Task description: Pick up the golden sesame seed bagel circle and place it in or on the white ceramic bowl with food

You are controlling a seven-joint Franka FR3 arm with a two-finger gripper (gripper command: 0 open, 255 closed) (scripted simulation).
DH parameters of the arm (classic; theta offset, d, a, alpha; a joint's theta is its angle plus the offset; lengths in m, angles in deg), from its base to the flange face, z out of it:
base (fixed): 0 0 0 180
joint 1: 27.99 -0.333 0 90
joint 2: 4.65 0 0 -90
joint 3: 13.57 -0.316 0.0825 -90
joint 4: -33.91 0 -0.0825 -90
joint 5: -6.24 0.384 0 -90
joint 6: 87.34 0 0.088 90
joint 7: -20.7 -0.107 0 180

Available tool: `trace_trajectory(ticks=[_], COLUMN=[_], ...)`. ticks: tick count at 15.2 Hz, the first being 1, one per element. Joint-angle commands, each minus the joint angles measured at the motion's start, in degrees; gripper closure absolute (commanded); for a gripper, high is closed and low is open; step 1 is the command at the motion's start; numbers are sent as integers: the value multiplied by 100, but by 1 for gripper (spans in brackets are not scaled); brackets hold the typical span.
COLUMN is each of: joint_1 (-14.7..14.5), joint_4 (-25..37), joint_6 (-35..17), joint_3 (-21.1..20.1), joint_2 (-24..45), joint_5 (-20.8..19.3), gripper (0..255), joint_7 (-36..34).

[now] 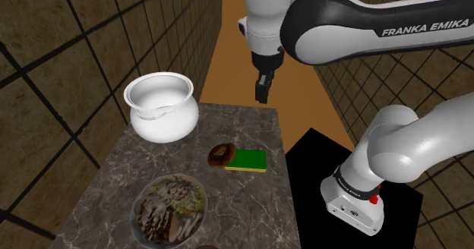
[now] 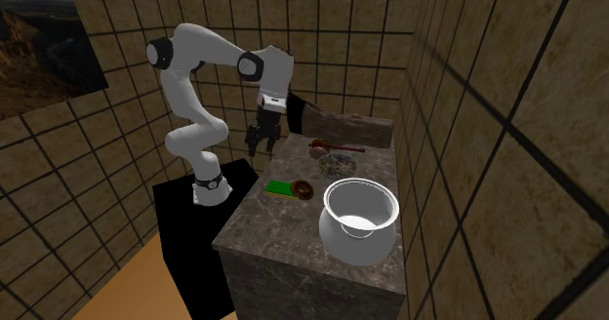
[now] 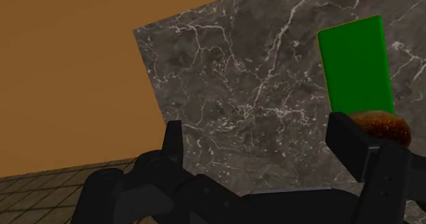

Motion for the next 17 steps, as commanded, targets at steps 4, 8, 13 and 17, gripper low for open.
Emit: trace_trajectory(ticks=[4, 8, 13, 17], joint_1=[-235, -335, -392, -561], joint_4=[50, 88, 161, 260], joint_6=[-436, -671, -707, -347], joint_3=[-943, -1712, -2681, -3299], joint_2=[624, 1225, 2222, 3357], joint_5=[-666, -1373, -2558, -3793], gripper=[0, 0, 0, 0], joint_7=[-335, -721, -1410, -2123])
